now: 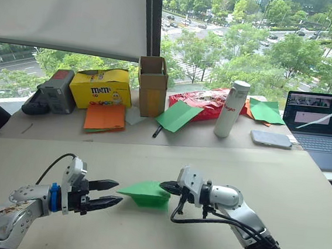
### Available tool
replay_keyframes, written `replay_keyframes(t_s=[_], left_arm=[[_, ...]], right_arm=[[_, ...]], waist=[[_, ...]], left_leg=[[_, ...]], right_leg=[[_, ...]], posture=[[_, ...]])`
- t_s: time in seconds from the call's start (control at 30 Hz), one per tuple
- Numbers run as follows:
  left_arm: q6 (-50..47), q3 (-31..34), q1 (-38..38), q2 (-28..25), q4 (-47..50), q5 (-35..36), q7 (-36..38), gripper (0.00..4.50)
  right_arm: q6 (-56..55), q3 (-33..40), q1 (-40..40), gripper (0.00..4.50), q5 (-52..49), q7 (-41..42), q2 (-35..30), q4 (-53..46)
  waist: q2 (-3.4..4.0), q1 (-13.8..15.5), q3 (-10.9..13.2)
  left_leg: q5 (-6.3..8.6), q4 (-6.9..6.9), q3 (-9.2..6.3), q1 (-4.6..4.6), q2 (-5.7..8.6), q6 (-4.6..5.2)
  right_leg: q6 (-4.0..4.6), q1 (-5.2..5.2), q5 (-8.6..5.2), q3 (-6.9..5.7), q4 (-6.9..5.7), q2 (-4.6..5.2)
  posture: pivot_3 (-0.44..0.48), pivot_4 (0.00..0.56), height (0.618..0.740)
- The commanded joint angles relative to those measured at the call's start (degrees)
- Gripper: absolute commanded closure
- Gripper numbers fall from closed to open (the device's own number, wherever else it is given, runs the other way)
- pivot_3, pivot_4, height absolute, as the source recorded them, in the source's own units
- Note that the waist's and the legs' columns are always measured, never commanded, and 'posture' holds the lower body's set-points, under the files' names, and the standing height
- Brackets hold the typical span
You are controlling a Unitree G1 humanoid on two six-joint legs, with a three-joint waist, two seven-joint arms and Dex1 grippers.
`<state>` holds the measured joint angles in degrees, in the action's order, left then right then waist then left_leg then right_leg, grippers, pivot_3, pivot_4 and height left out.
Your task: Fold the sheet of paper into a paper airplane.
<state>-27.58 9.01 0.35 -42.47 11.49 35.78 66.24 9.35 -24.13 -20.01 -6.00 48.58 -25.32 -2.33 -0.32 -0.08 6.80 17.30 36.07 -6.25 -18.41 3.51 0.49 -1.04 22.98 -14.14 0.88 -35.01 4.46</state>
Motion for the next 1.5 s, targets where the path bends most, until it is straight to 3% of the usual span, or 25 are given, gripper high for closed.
replay_keyframes(t_s=[0.03, 0.5, 0.73, 0.77, 1.03, 1.27, 1.5], left_arm=[[1.6, -1.6, -0.7, 0.5, 0.1, -1.2, 0.4, 1.35], [9.9, -15.8, -5.7, 2.9, -9.3, -11.3, 7.2, 1.35], [9.0, -14.1, -11.2, 4.9, -13.7, -8.6, 8.7, 1.35], [8.7, -13.7, -11.9, 4.9, -14.0, -8.1, 9.0, 1.88], [12.5, -18.6, -15.5, 4.5, -22.9, -14.0, 14.3, 4.48], [16.4, -18.0, -17.1, 7.7, -30.1, -16.8, 11.9, 4.48], [17.5, -17.8, -13.6, 7.9, -33.0, -17.2, 12.1, 4.48]], right_arm=[[0.8, -1.3, 1.5, 4.47, -0.1, 2.0, 0.2, -3.9], [-6.4, -5.6, 2.8, 4.47, 7.7, 5.3, -1.3, 1.9], [-13.7, -5.4, 2.3, 4.47, 8.8, 7.2, -2.4, 6.2], [-14.1, -5.3, 2.0, 4.50, 9.0, 7.2, -2.3, 6.8], [-16.7, -5.3, 0.6, 4.50, 10.4, 6.6, -1.4, 9.5], [-16.6, -5.0, 0.7, 4.50, 10.7, 6.2, -1.4, 9.7], [-14.3, -3.6, 2.0, 4.50, 9.8, 5.6, -1.9, 7.9]], waist=[[0.00, -0.1, 0.0], [-0.04, -0.3, -0.3], [-0.11, 0.1, -0.3], [-0.11, 0.1, -0.3], [-0.10, -0.2, -0.4], [-0.12, -0.2, -0.5], [0.15, -0.2, -1.0]], left_leg=[[0.00, 0.00, 0.00, 0.00, -0.01, -0.01], [-0.03, 0.02, 0.05, 0.09, 0.02, -0.05], [-0.01, 0.17, 0.04, 0.11, 0.05, -0.02], [-0.01, 0.20, 0.05, 0.13, 0.04, -0.02], [-0.01, 0.22, 0.04, 0.23, 0.05, -0.01], [-0.01, 0.33, 0.04, 0.28, 0.05, -0.01], [0.04, 0.34, 0.04, 0.37, 0.06, 0.07]], right_leg=[[0.00, 0.00, 0.00, 0.00, -0.01, -0.01], [0.01, -0.02, 0.00, -0.10, -0.09, -0.08], [0.00, -0.14, 0.00, -0.15, -0.08, -0.08], [0.00, -0.18, 0.00, -0.15, -0.10, -0.08], [0.00, -0.26, 0.00, -0.14, -0.12, -0.14], [0.00, -0.38, 0.00, -0.16, -0.16, -0.15], [-0.03, -0.45, -0.01, -0.13, -0.17, -0.14]], posture=[[0.000, 0.150, 0.740], [0.000, 0.150, 0.740], [0.000, 0.150, 0.740], [0.000, 0.150, 0.740], [0.000, 0.150, 0.740], [0.000, 0.150, 0.740], [0.000, 0.150, 0.740]])
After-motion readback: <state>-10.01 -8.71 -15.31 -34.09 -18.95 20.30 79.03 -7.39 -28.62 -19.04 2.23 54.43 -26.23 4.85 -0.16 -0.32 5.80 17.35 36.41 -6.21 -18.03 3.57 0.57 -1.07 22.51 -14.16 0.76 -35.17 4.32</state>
